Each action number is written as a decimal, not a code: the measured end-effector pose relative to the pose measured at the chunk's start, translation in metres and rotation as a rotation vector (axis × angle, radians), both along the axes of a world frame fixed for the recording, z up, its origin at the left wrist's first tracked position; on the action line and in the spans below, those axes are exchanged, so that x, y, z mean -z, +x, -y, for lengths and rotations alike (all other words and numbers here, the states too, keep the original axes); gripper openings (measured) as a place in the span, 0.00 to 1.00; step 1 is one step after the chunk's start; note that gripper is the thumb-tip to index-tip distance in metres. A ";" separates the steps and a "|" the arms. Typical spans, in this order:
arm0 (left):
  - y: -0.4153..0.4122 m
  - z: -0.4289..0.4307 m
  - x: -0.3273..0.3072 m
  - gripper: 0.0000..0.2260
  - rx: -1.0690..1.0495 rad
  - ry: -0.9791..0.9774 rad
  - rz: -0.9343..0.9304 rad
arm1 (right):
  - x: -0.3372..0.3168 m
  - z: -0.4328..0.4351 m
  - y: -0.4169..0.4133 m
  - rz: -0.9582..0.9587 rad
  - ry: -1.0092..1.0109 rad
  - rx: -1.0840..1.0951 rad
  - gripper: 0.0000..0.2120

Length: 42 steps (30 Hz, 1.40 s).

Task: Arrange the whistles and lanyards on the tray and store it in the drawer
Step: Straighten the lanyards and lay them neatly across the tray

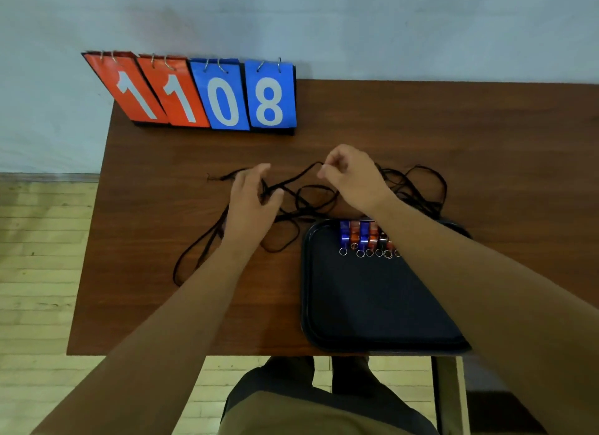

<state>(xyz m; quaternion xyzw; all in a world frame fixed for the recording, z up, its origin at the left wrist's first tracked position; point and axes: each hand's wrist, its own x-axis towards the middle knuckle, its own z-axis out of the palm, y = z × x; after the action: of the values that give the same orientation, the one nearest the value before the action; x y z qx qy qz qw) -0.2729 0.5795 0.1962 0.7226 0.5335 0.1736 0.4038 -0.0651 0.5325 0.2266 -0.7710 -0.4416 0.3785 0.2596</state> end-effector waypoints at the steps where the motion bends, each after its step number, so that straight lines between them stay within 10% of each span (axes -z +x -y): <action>1: 0.008 -0.006 -0.015 0.24 0.080 -0.050 0.062 | -0.019 0.001 -0.003 -0.083 0.033 0.006 0.03; 6: 0.034 -0.024 -0.080 0.07 0.371 -0.198 0.163 | -0.104 0.009 -0.005 -0.240 0.216 0.060 0.05; 16: 0.016 -0.039 -0.140 0.11 0.291 -0.094 0.249 | -0.185 0.048 0.042 -0.241 0.303 0.389 0.06; 28: 0.046 0.005 -0.264 0.04 0.245 0.103 0.427 | -0.193 0.104 0.039 -0.064 0.166 0.211 0.02; 33: 0.073 0.053 -0.304 0.06 0.347 0.190 0.398 | -0.200 0.119 0.025 -0.588 0.328 0.087 0.28; 42: 0.071 0.112 -0.299 0.08 0.149 0.041 0.463 | -0.213 0.169 0.028 -0.750 0.437 -0.047 0.12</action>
<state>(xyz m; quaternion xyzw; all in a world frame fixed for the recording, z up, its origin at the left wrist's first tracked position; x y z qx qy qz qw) -0.2021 0.4680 0.4947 0.7090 0.3682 0.3152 0.5123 -0.0372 0.3633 0.4400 -0.4969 -0.4038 0.5357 0.5505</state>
